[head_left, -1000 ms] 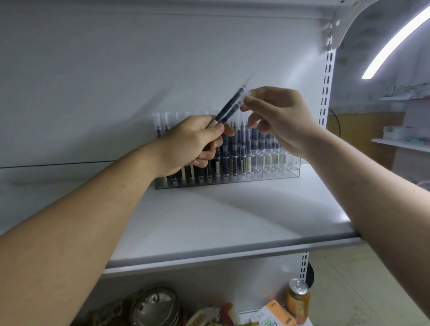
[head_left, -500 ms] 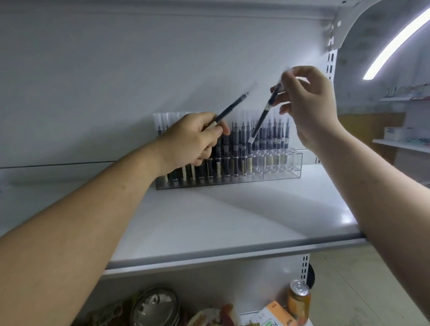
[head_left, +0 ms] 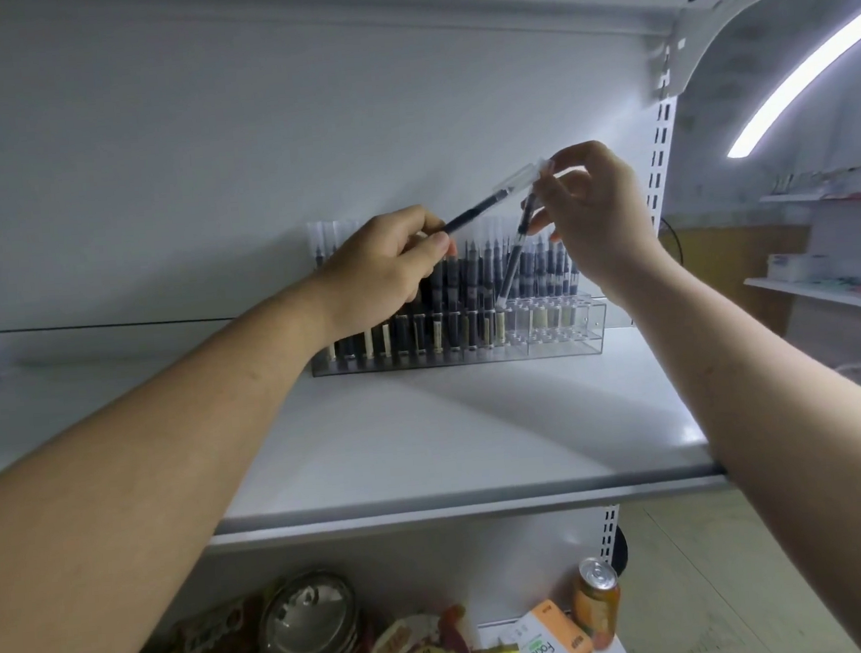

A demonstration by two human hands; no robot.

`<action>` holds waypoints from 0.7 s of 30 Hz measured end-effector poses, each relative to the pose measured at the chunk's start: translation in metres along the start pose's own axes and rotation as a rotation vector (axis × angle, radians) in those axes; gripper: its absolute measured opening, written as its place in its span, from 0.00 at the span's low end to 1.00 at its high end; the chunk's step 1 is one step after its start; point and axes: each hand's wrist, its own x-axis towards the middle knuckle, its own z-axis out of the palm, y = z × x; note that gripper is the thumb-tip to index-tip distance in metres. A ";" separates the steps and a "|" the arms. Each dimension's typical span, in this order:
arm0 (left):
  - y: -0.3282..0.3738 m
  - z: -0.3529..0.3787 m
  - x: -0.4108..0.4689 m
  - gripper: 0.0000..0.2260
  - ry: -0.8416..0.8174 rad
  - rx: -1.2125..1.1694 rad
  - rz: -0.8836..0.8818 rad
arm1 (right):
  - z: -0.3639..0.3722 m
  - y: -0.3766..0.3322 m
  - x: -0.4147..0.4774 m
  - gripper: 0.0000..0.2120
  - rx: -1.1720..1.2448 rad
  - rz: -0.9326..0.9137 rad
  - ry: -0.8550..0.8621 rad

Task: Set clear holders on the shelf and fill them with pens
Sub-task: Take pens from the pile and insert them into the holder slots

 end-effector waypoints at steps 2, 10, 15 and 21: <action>0.000 0.000 0.000 0.08 0.019 0.057 0.036 | 0.000 0.000 0.000 0.06 -0.010 0.000 -0.006; 0.001 -0.001 -0.001 0.06 0.052 0.172 0.123 | 0.005 0.005 -0.005 0.07 -0.104 -0.004 -0.163; 0.001 -0.001 -0.001 0.05 0.060 0.207 0.150 | 0.008 0.008 -0.010 0.06 -0.165 0.034 -0.298; 0.000 0.001 0.000 0.05 0.077 0.214 0.157 | 0.000 0.013 -0.003 0.11 -0.133 -0.032 -0.214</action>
